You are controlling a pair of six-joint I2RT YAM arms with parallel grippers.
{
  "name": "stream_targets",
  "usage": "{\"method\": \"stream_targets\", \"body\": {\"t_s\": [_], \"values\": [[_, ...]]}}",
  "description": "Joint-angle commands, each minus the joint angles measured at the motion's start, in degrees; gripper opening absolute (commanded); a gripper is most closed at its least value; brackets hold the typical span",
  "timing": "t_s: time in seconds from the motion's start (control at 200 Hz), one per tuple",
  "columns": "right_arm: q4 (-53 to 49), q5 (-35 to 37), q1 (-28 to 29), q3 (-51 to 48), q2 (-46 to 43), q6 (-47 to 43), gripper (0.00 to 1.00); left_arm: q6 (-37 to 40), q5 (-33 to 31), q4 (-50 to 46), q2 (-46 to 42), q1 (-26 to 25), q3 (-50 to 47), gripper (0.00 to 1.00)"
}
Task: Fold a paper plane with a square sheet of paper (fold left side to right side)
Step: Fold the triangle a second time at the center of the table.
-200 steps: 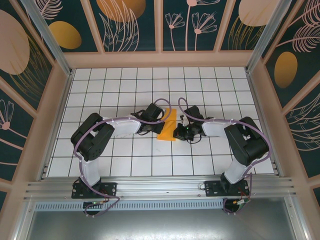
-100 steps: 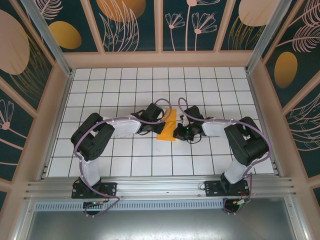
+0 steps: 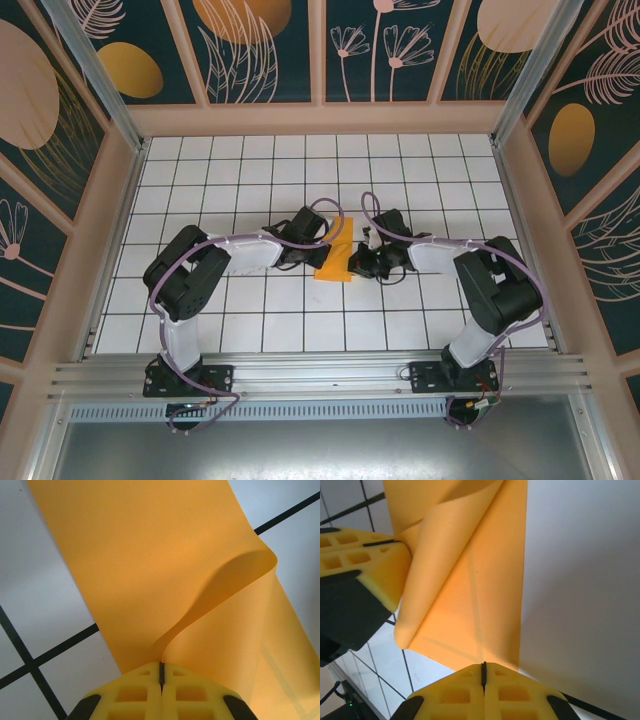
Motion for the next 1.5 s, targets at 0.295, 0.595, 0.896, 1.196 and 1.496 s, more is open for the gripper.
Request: {"method": "stream_targets", "body": {"t_s": [0.295,0.595,0.896,1.196,1.496], "values": [[14.5,-7.3,-1.9,3.1,3.7,7.8,0.0,0.8,-0.5,-0.2,1.4,0.4,-1.5,0.0],[13.7,-7.1,-0.2,9.0,10.3,7.4,0.0,0.6,-0.6,-0.2,1.6,0.4,-1.6,0.0],[11.1,-4.9,0.7,10.4,12.8,5.9,0.0,0.7,-0.6,-0.2,1.6,0.4,-1.6,0.0],[6.5,-2.1,0.7,11.1,13.3,3.3,0.0,0.8,-0.7,-0.4,1.5,0.4,-1.4,0.0],[4.9,-0.5,0.7,10.8,13.8,2.1,0.0,0.8,-1.2,-0.6,1.6,0.4,-1.1,0.0]]}}
